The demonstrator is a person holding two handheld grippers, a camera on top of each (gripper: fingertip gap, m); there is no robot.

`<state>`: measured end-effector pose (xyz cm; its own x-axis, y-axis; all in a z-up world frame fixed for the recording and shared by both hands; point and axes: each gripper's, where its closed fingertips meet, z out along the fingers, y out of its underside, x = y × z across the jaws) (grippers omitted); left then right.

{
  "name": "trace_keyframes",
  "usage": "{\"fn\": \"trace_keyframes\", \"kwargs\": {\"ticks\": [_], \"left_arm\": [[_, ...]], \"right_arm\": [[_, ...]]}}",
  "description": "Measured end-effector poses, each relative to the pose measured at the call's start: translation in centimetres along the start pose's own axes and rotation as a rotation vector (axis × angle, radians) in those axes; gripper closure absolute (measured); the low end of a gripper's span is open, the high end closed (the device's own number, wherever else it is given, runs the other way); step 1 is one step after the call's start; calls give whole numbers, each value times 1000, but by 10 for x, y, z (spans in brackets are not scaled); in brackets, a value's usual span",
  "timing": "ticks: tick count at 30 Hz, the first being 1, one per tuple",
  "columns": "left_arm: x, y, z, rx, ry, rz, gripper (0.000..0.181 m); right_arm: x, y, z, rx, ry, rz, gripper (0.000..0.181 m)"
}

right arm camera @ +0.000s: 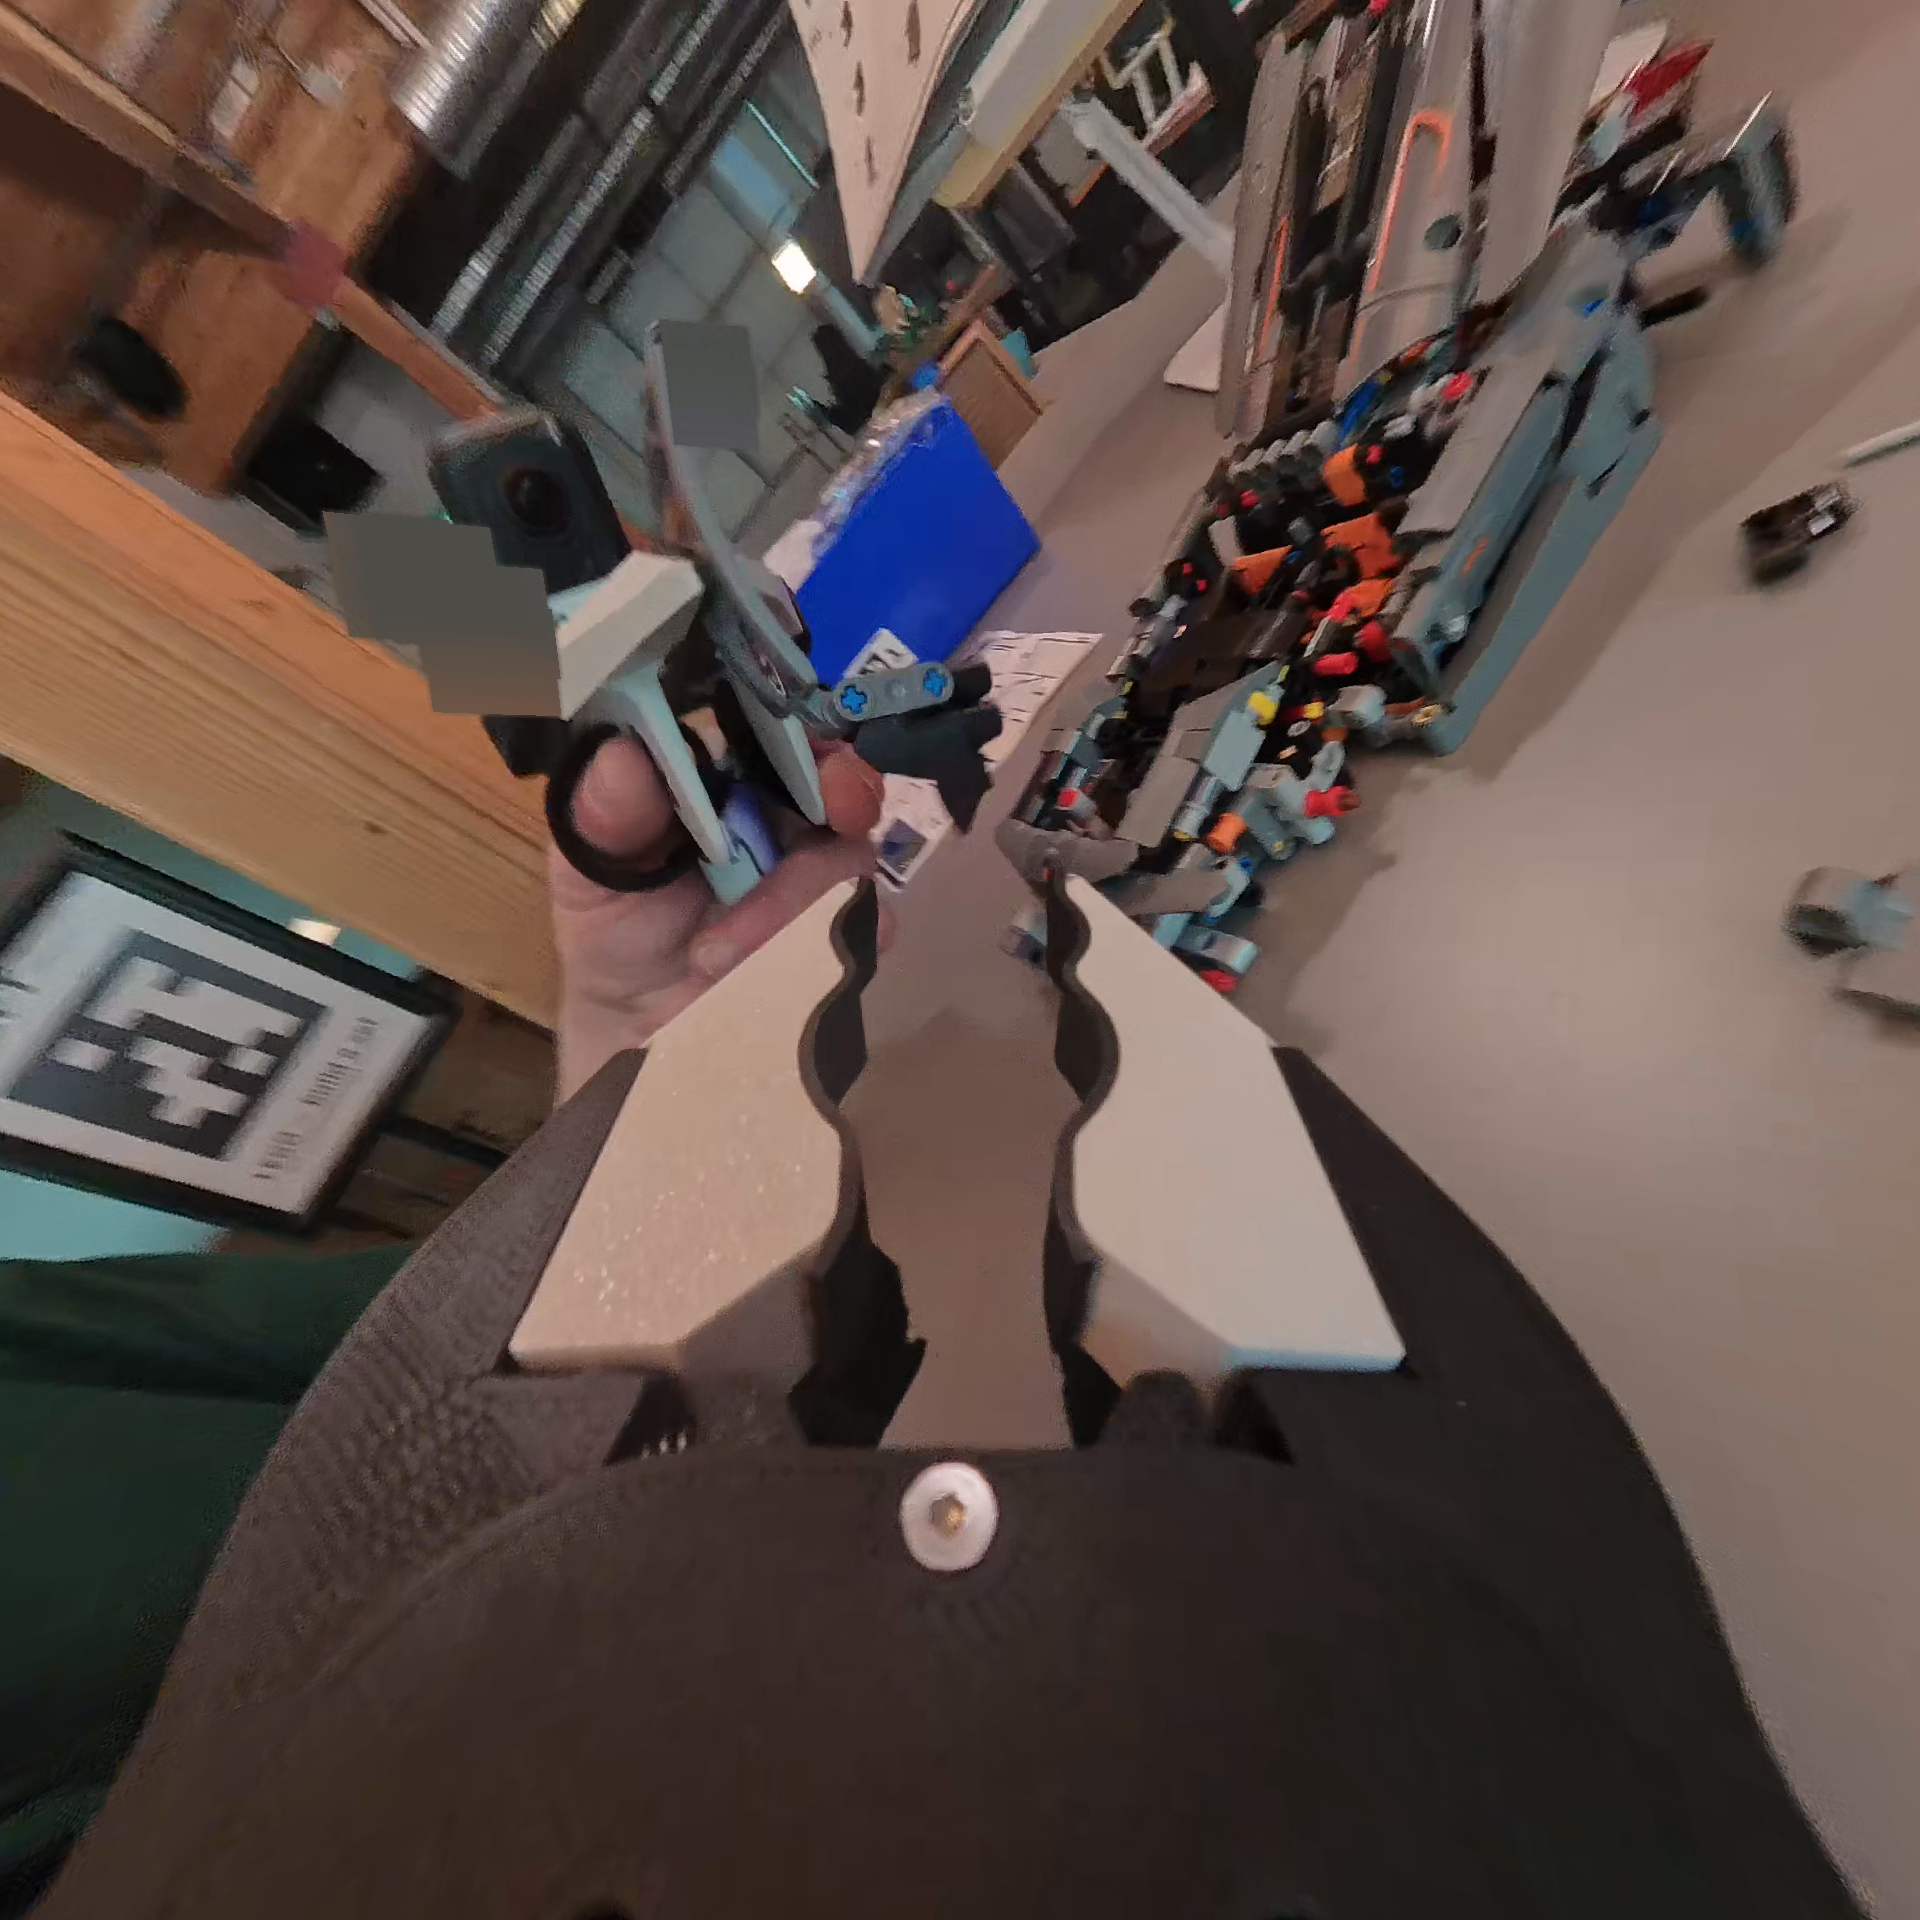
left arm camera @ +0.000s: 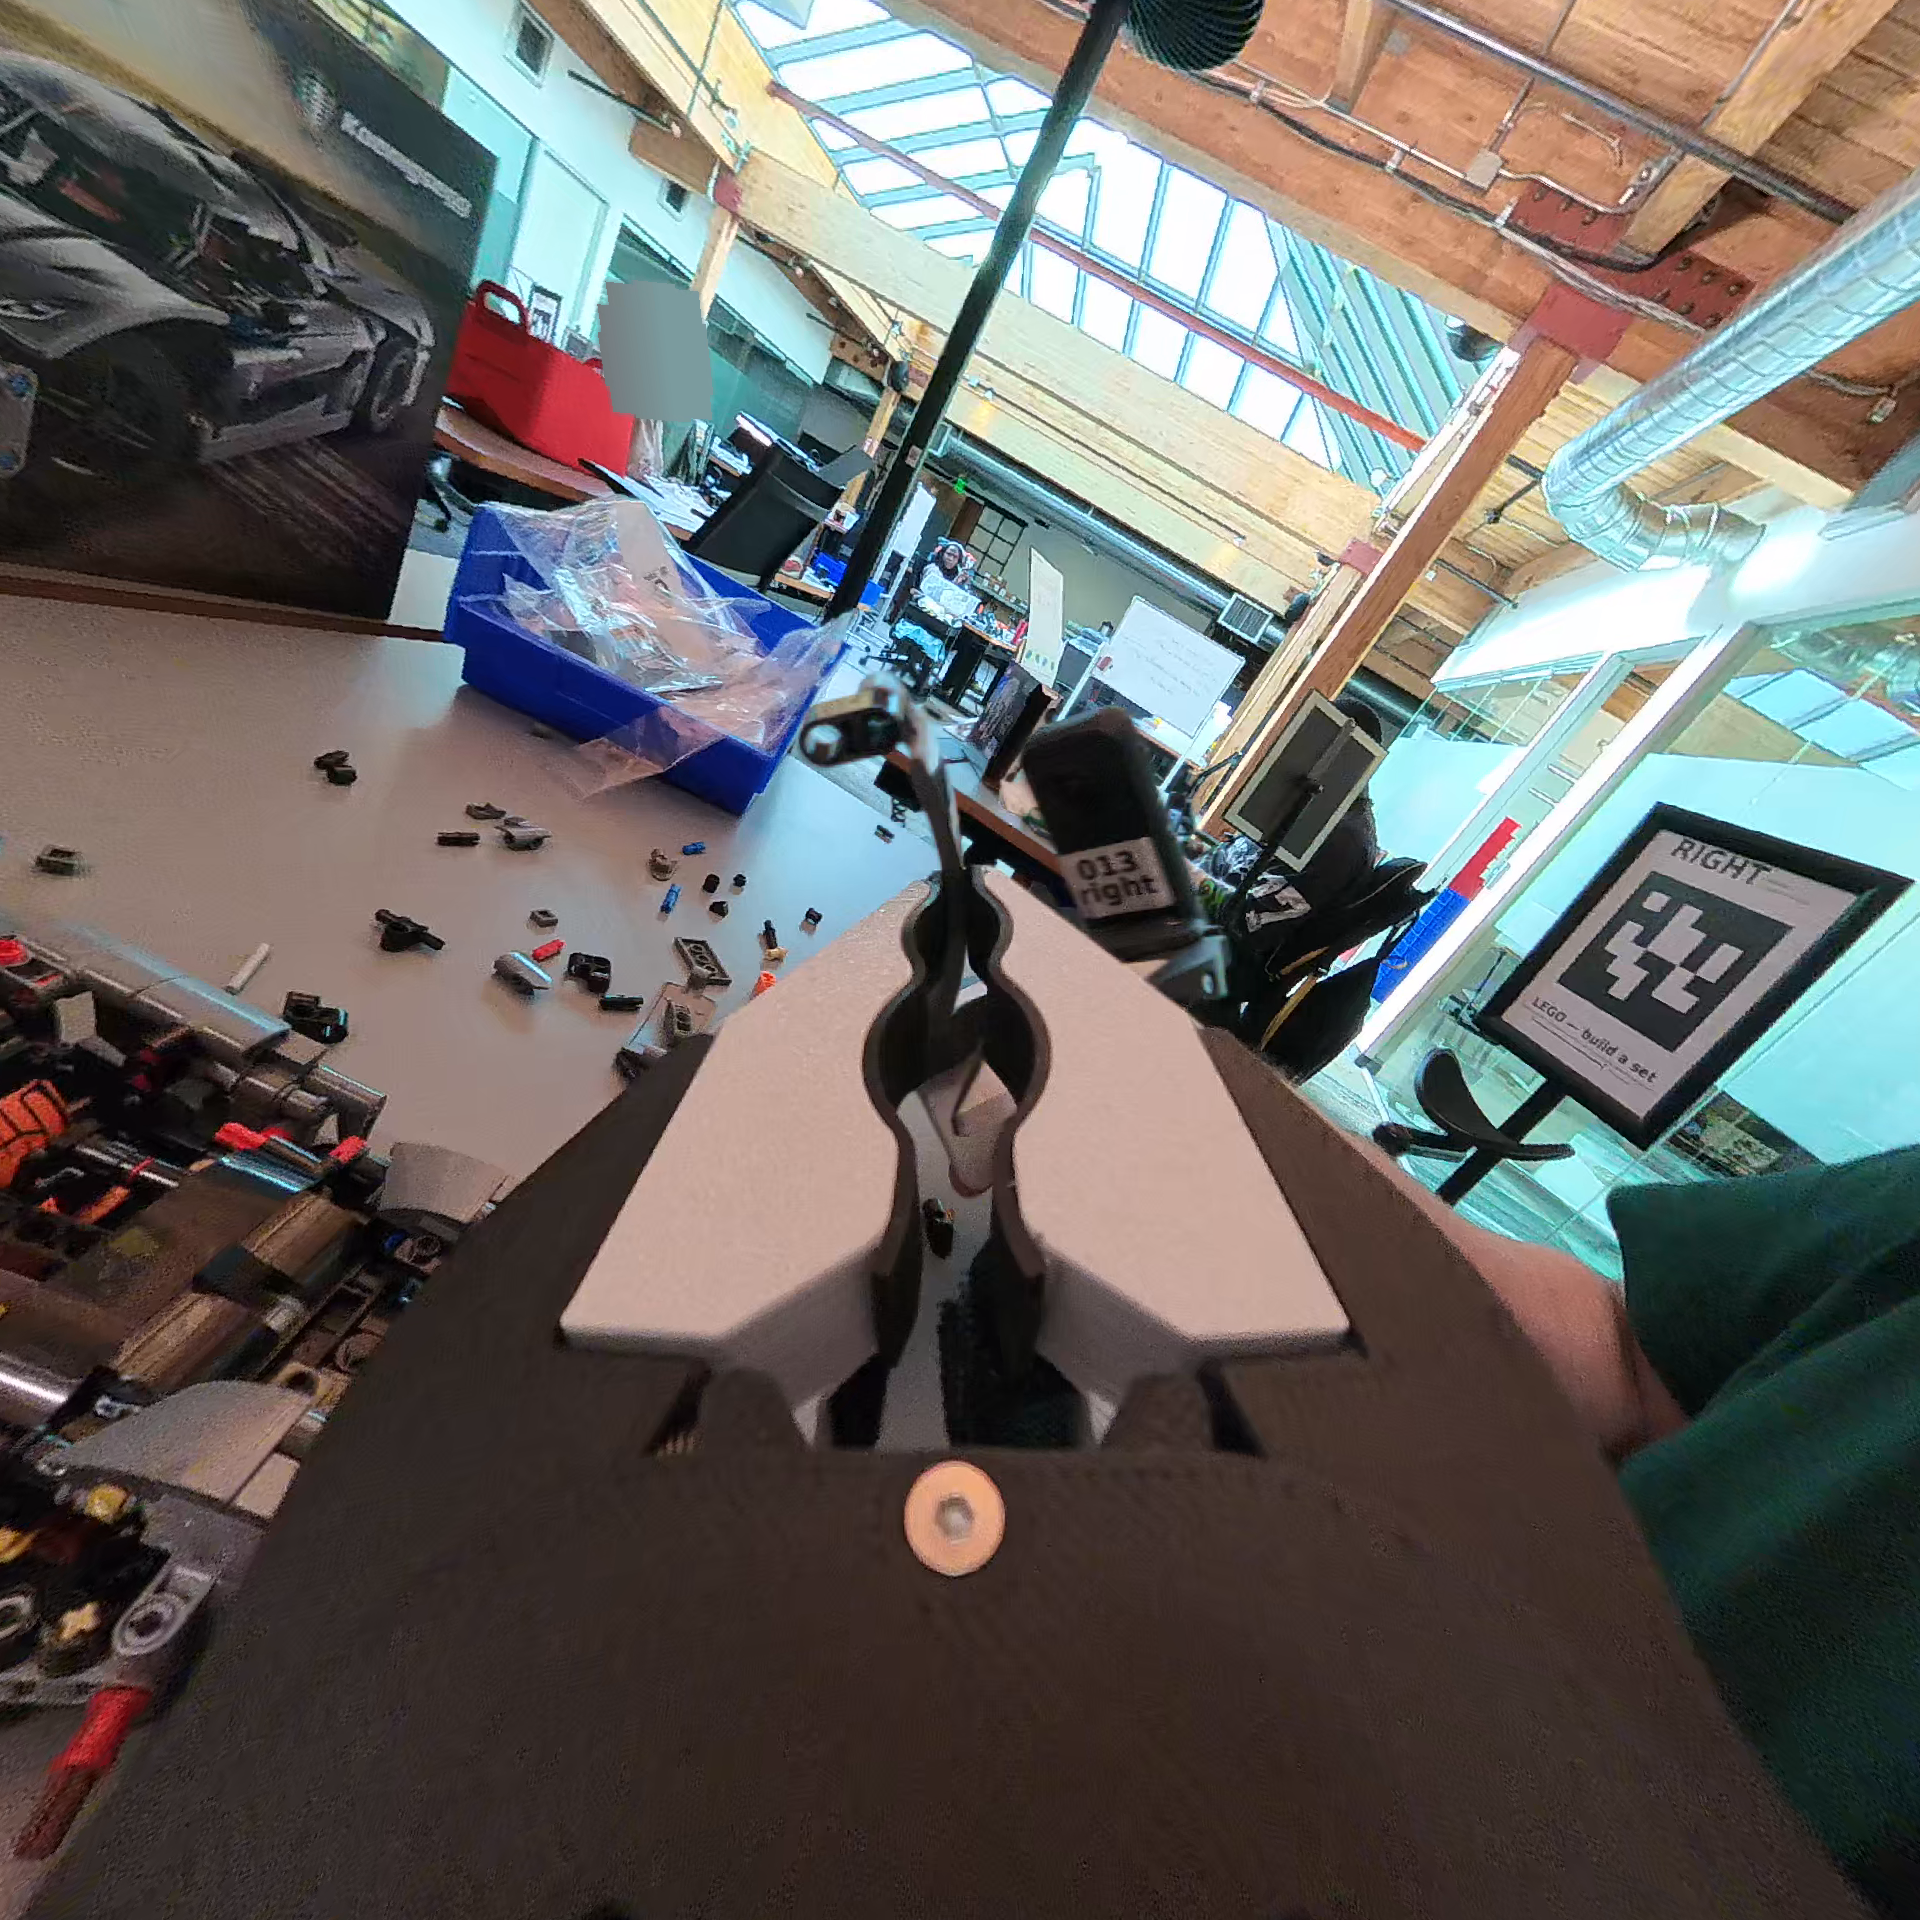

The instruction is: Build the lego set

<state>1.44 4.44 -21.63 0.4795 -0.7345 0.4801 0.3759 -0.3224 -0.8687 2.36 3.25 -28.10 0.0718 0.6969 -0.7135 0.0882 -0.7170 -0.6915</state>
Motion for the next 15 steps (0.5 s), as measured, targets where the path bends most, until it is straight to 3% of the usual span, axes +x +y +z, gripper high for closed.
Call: {"fn": "trace_keyframes", "kwargs": {"ticks": [6, 10, 13, 15], "left_arm": [[4, 5, 9, -83, 60, -77, 181], [13, 12, 16, -148, 111, -109, 181], [16, 10, 18, -151, 119, -124, 181], [12, 11, 19, -156, 103, -132, 181]], "right_arm": [[3, -16, -19, -37, 278, -553, 141], [-12, -19, -16, -142, 145, -691, 137], [-17, -19, -12, -187, 21, -682, 157], [-14, -16, -9, -225, 3, -694, 162]]}}
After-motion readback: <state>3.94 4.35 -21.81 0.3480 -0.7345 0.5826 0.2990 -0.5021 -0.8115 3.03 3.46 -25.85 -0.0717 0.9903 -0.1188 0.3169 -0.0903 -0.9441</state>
